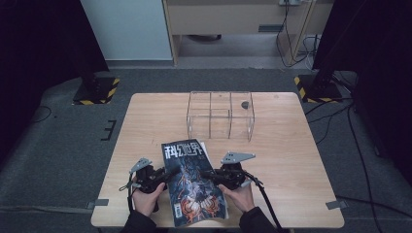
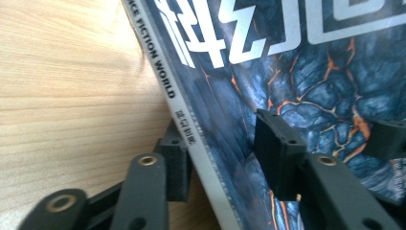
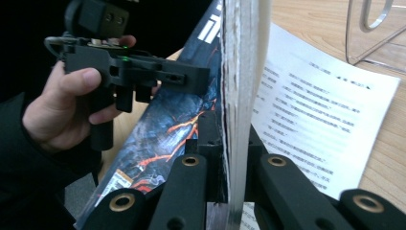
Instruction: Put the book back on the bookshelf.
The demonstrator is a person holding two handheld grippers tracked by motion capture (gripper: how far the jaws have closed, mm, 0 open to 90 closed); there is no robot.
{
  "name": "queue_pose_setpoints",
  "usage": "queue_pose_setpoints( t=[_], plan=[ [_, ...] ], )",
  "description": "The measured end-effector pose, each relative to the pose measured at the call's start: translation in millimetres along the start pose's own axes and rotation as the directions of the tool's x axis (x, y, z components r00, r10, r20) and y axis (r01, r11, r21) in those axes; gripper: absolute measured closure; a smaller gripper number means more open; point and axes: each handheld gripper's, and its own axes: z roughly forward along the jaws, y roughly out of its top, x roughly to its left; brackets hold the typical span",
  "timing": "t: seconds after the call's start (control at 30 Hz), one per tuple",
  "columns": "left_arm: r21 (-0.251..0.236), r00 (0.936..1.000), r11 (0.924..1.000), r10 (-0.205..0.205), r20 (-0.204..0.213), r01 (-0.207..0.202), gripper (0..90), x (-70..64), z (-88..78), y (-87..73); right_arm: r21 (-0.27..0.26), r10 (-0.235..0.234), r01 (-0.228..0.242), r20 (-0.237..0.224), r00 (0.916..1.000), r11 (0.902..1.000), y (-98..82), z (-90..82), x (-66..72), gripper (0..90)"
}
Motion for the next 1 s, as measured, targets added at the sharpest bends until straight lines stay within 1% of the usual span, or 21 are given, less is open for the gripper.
queue_pose_setpoints(
  t=[0.03, 0.13, 0.23, 0.27, 0.33, 0.43, 0.47, 0.5, 0.53, 0.57, 0.6, 0.63, 0.73, 0.77, 0.8, 0.83, 0.87, 0.9, 0.93, 1.0],
  plan=[
    [0.000, 1.0000, 1.0000, 0.005, -0.002, -0.005, 64.6, -1.1, -1.2, 0.9, 0.003, 0.003, -0.003, 0.003, 1.0000, 1.0000, -0.1, 0.5, -1.1, 85.3],
    [-0.005, 0.9998, 0.9998, 0.021, 0.000, -0.021, 70.1, -4.5, -4.1, 3.6, 0.008, 0.008, -0.009, 0.010, 0.9999, 0.9999, -0.1, 0.9, -3.2, 85.2],
    [-0.011, 0.9984, 0.9984, 0.055, -0.015, -0.055, 71.9, -10.9, -6.7, 6.0, 0.005, 0.023, -0.023, 0.010, 0.9997, 0.9997, -0.2, 0.2, -6.3, 85.1],
    [-0.009, 0.9967, 0.9970, 0.077, -0.026, -0.077, 72.3, -14.2, -7.5, 7.3, 0.003, 0.029, -0.029, 0.008, 0.9995, 0.9996, -0.2, -0.4, -8.0, 85.0],
    [-0.012, 0.9963, 0.9966, 0.081, -0.029, -0.082, 72.5, -15.8, -7.8, 7.7, 0.004, 0.035, -0.035, 0.006, 0.9994, 0.9994, -0.1, -0.8, -8.7, 84.9],
    [-0.018, 0.9939, 0.9944, 0.103, -0.038, -0.104, 73.8, -20.5, -10.1, 9.7, -0.004, 0.048, -0.048, 0.017, 0.9987, 0.9989, -0.4, -2.0, -11.3, 83.4],
    [-0.026, 0.9914, 0.9917, 0.125, -0.039, -0.126, 74.6, -25.0, -12.5, 12.1, -0.005, 0.044, -0.044, 0.030, 0.9986, 0.9990, -0.6, -2.3, -12.3, 83.2],
    [-0.026, 0.9914, 0.9917, 0.125, -0.039, -0.126, 75.2, -25.0, -12.5, 12.1, -0.003, 0.046, -0.046, 0.033, 0.9984, 0.9989, -1.2, -2.5, -13.6, 83.1],
    [-0.030, 0.9901, 0.9904, 0.134, -0.041, -0.135, 75.2, -27.7, -13.8, 13.5, -0.003, 0.046, -0.046, 0.033, 0.9984, 0.9989, -1.2, -2.5, -13.6, 83.1],
    [-0.033, 0.9889, 0.9891, 0.142, -0.044, -0.143, 75.7, -30.4, -15.0, 14.9, -0.007, 0.055, -0.055, 0.028, 0.9981, 0.9985, -1.9, -2.7, -14.8, 83.0],
    [-0.040, 0.9863, 0.9865, 0.157, -0.050, -0.159, 76.1, -33.9, -16.5, 16.3, -0.015, 0.063, -0.062, 0.024, 0.9978, 0.9980, -2.5, -2.9, -16.1, 82.9],
    [-0.044, 0.9842, 0.9842, 0.169, -0.053, -0.171, 77.1, -36.8, -17.7, 17.3, -0.024, 0.081, -0.081, 0.017, 0.9966, 0.9964, -3.1, -3.3, -17.4, 82.2],
    [-0.057, 0.9822, 0.9811, 0.183, -0.042, -0.185, 78.1, -43.3, -21.7, 22.1, -0.028, 0.091, -0.091, 0.016, 0.9957, 0.9955, -3.0, -3.5, -18.4, 80.7],
    [-0.063, 0.9811, 0.9795, 0.189, -0.042, -0.191, 79.5, -45.7, -23.1, 23.8, -0.035, 0.109, -0.109, -0.001, 0.9940, 0.9934, -3.1, -3.9, -20.2, 80.5],
    [-0.073, 0.9789, 0.9767, 0.199, -0.047, -0.202, 79.5, -47.2, -24.5, 25.3, -0.035, 0.109, -0.109, -0.001, 0.9940, 0.9934, -3.1, -3.9, -20.2, 80.5],
    [-0.078, 0.9802, 0.9773, 0.195, -0.033, -0.197, 80.9, -50.1, -26.3, 27.3, -0.046, 0.115, -0.115, -0.012, 0.9933, 0.9923, -2.7, -4.3, -21.2, 79.0],
    [-0.082, 0.9798, 0.9765, 0.198, -0.028, -0.200, 81.6, -51.7, -27.5, 28.9, -0.051, 0.113, -0.114, -0.012, 0.9935, 0.9922, -2.5, -4.4, -21.5, 77.9],
    [-0.089, 0.9788, 0.9748, 0.203, -0.023, -0.205, 81.6, -53.9, -29.0, 30.9, -0.051, 0.113, -0.114, -0.012, 0.9935, 0.9922, -2.5, -4.4, -21.5, 77.9],
    [-0.095, 0.9767, 0.9721, 0.213, -0.021, -0.214, 82.2, -56.7, -30.8, 33.5, -0.062, 0.127, -0.128, -0.022, 0.9916, 0.9898, -2.3, -4.9, -22.5, 76.8],
    [-0.103, 0.9746, 0.9691, 0.223, -0.018, -0.224, 82.2, -61.2, -33.5, 37.0, -0.066, 0.129, -0.131, -0.025, 0.9913, 0.9892, -2.1, -5.3, -22.6, 76.5]
  ],
)
